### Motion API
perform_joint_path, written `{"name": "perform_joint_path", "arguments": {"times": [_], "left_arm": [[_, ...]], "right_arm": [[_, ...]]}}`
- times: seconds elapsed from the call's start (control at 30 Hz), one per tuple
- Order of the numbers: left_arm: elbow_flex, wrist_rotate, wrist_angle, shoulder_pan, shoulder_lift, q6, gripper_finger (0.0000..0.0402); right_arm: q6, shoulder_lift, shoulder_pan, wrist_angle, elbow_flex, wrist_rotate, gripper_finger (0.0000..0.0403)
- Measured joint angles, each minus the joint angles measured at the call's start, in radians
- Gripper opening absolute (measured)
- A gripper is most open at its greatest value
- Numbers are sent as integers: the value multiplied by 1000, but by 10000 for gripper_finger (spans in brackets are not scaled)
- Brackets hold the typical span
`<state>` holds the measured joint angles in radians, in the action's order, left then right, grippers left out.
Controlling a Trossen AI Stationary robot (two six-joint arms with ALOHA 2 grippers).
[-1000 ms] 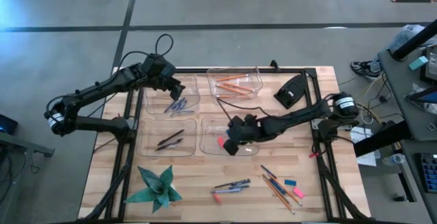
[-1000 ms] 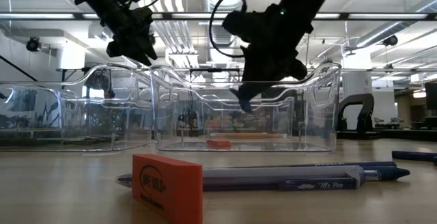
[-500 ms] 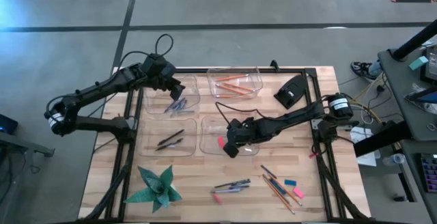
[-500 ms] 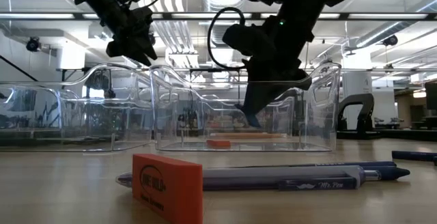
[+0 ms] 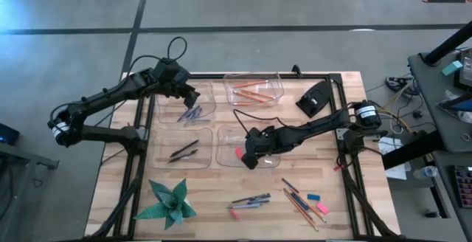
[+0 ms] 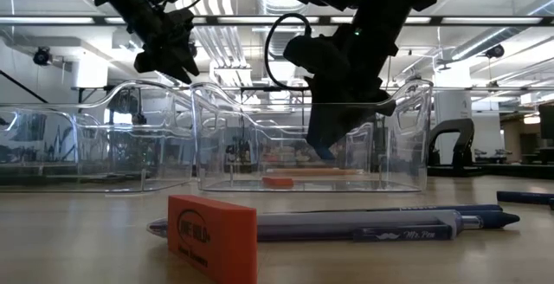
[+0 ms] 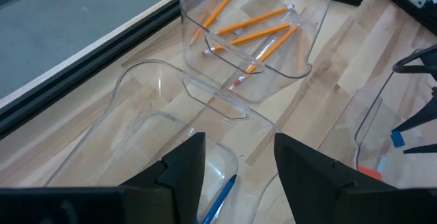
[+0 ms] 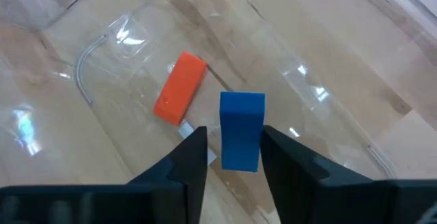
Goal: Sort crayons/erasers/pens/pencils in bins
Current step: Put the blue eraser into the bottom right transparent bin
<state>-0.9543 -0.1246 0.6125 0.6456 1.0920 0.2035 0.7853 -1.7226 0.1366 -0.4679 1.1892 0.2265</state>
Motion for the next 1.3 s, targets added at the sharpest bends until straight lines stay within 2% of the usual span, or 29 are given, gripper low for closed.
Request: {"name": "perform_joint_path", "arguments": {"times": [0.4,0.57,0.73,0.9,1.07,1.3], "left_arm": [[0,0,0,-1,0,0,162],[0,0,1,-1,0,0,162],[0,0,-2,0,0,0,162],[0,0,-3,0,1,0,162],[0,1,-4,0,1,0,162],[0,1,-8,0,1,50,162]], "right_arm": [[4,14,-3,-1,0,0,188],[67,59,-13,-18,-1,-62,191],[152,150,-15,-166,43,-69,192],[150,261,-8,-230,82,-68,192],[120,353,23,-267,69,-64,192],[169,402,84,-465,34,-51,192]]}}
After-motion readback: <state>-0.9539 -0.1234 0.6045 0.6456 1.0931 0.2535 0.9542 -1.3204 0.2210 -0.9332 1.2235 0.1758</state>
